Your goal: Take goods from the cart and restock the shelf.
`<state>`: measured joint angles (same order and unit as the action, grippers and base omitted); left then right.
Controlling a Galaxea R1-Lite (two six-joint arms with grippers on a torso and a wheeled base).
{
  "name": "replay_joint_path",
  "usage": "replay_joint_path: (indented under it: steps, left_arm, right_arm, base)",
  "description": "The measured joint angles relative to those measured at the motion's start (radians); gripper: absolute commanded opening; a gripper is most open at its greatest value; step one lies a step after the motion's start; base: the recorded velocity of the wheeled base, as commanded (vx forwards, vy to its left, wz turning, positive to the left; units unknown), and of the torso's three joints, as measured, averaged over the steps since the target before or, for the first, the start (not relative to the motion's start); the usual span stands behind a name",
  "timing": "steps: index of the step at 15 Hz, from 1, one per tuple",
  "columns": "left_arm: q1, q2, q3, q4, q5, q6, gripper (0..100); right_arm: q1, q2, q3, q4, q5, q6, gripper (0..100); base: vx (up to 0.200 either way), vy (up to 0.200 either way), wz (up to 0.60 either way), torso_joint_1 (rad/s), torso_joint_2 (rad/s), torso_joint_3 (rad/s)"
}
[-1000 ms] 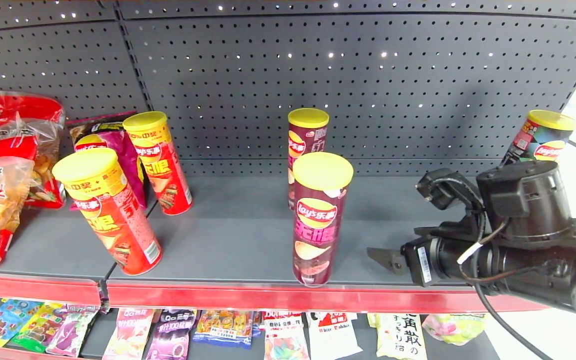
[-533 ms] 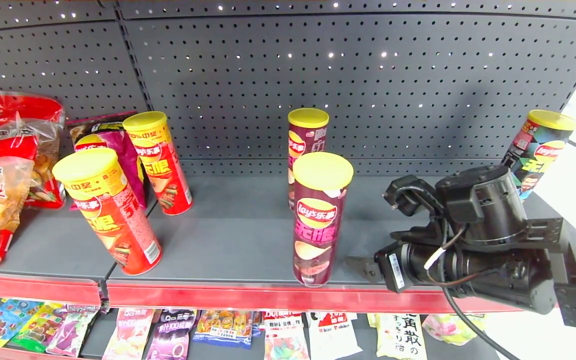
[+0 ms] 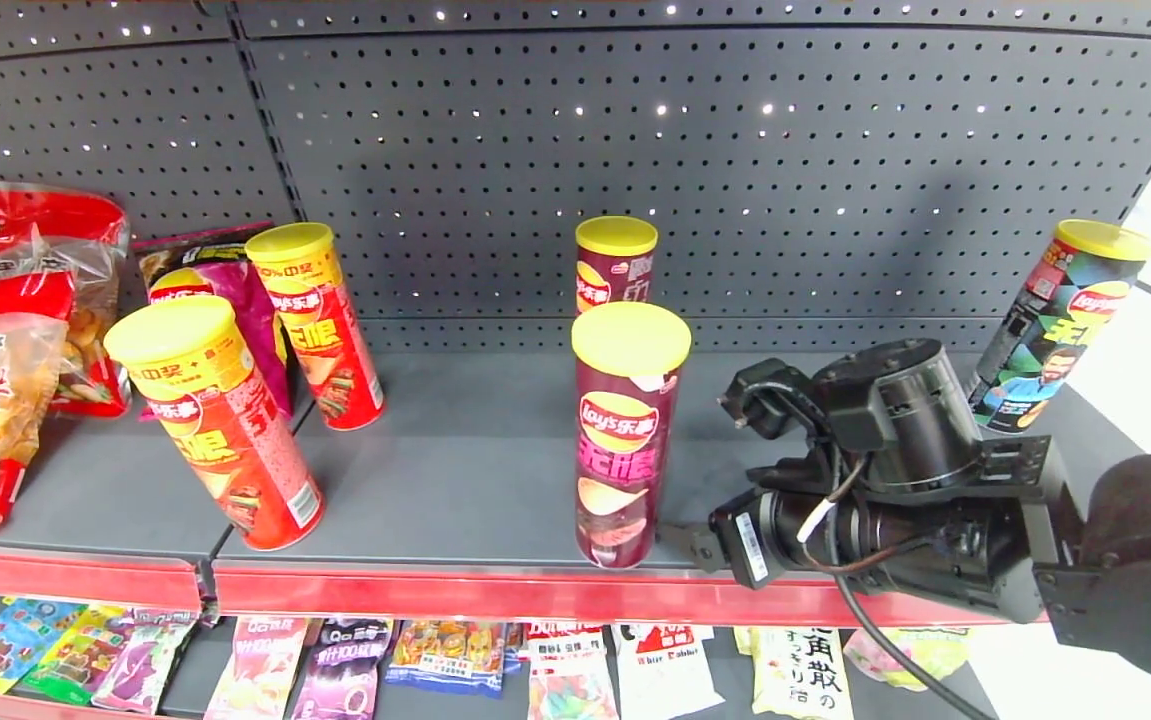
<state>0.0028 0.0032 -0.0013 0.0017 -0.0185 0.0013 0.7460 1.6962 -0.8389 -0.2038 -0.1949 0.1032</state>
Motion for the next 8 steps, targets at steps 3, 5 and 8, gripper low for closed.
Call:
replay_joint_path:
  steps: [3,5,8]
  left_arm:
    - [0.000,0.000,0.000,0.000,0.000,0.000,100]
    - [0.000,0.000,0.000,0.000,0.000,0.000,100]
    - [0.000,0.000,0.000,0.000,0.000,0.000,100]
  right_arm:
    - [0.008,0.016,-0.010,-0.014,-0.002,-0.001,100]
    - [0.009,0.026,-0.013,-0.021,-0.002,-0.003,100]
    - [0.010,0.029,-0.005,-0.041,0.000,-0.003,100]
  base:
    - [0.000,0.000,0.00,0.000,0.00,0.000]
    - [0.000,0.000,0.00,0.000,0.00,0.000]
    - [0.000,0.000,0.00,0.000,0.00,0.000]
